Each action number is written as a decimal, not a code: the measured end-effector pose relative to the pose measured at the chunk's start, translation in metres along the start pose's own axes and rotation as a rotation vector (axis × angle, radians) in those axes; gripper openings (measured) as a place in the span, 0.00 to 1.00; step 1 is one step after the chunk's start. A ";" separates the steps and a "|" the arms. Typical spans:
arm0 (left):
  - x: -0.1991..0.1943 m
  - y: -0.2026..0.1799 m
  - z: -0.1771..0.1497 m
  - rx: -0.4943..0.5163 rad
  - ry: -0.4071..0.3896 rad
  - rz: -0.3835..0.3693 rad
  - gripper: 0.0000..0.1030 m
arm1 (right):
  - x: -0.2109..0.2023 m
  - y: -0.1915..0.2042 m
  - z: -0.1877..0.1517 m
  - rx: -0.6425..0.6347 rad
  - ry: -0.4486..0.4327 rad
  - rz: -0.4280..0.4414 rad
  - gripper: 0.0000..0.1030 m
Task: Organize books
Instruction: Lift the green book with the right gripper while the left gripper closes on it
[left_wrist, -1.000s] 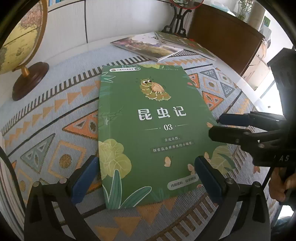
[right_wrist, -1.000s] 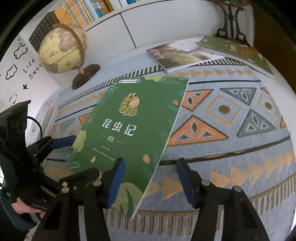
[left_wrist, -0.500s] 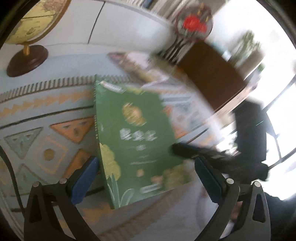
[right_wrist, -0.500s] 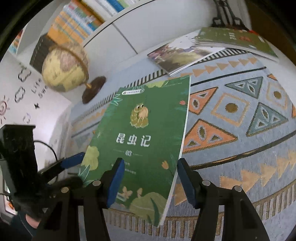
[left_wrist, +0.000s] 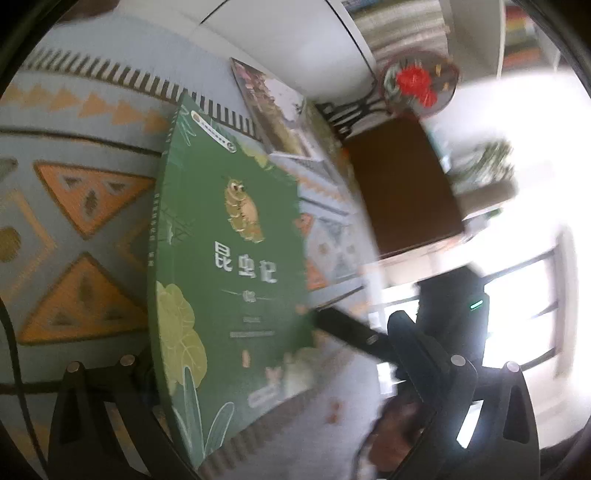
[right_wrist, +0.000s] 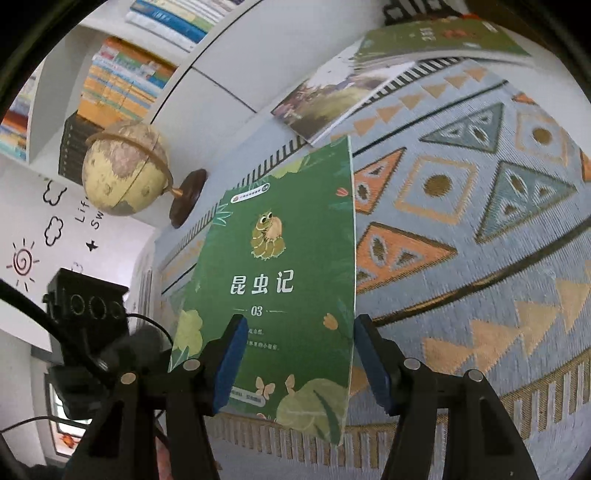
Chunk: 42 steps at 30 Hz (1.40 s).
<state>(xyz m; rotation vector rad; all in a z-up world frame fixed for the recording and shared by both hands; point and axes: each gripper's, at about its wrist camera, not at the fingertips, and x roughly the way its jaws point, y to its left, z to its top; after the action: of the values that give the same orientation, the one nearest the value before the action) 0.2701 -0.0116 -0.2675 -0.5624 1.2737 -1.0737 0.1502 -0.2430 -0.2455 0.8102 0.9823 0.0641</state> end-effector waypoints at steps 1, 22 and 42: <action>0.001 0.000 0.002 -0.017 -0.001 -0.023 0.97 | -0.001 -0.003 0.000 0.014 0.016 0.010 0.60; 0.009 -0.001 0.007 -0.119 0.036 -0.029 0.97 | -0.009 -0.039 0.002 0.266 -0.010 0.285 0.38; 0.015 -0.082 -0.026 0.427 0.018 0.427 0.97 | -0.017 0.033 0.022 -0.297 0.027 0.067 0.33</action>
<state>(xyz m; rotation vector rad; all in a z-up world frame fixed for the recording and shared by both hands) 0.2182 -0.0551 -0.2127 0.0449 1.0717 -0.9477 0.1667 -0.2392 -0.2062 0.5703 0.9434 0.2729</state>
